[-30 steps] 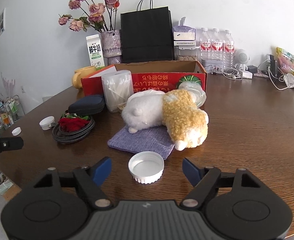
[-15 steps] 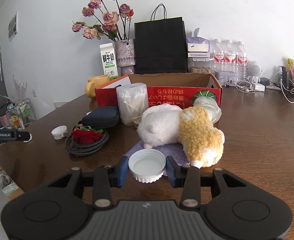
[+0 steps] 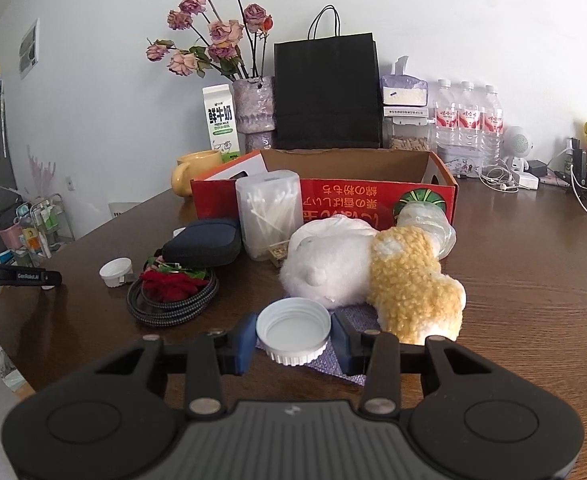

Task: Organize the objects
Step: 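Carry the white cap into the cardboard box and open the right gripper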

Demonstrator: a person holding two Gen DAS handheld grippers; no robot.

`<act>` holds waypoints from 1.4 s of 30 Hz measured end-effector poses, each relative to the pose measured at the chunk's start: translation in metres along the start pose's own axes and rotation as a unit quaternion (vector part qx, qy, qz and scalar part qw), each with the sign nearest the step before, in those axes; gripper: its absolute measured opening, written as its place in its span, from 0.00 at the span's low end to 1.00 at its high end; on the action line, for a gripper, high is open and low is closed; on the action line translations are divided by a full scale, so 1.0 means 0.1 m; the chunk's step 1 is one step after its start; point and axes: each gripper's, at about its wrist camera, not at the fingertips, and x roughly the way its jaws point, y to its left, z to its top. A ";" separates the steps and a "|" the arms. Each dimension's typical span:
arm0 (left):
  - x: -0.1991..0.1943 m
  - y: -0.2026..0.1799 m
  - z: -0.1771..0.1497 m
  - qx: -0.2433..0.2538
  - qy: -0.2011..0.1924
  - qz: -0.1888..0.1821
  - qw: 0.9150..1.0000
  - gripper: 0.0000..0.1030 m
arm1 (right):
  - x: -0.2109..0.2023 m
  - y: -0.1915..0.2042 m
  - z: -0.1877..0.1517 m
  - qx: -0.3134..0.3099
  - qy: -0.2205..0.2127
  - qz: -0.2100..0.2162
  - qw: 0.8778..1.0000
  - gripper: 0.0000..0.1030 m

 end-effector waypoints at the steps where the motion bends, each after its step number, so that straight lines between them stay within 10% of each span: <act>1: -0.01 0.00 0.00 0.001 -0.002 -0.003 1.000 0.28 | 0.00 0.00 0.01 -0.001 -0.002 0.002 1.000 0.38; 24: -0.31 -1.23 0.89 0.042 -0.128 -0.156 0.979 0.28 | 0.21 -0.18 0.72 -0.058 -0.072 -0.017 0.996 0.38; 42: 0.52 -2.60 1.60 0.081 -0.112 -0.199 0.970 0.29 | 1.51 -0.60 1.69 -0.040 -0.043 -0.007 0.998 0.38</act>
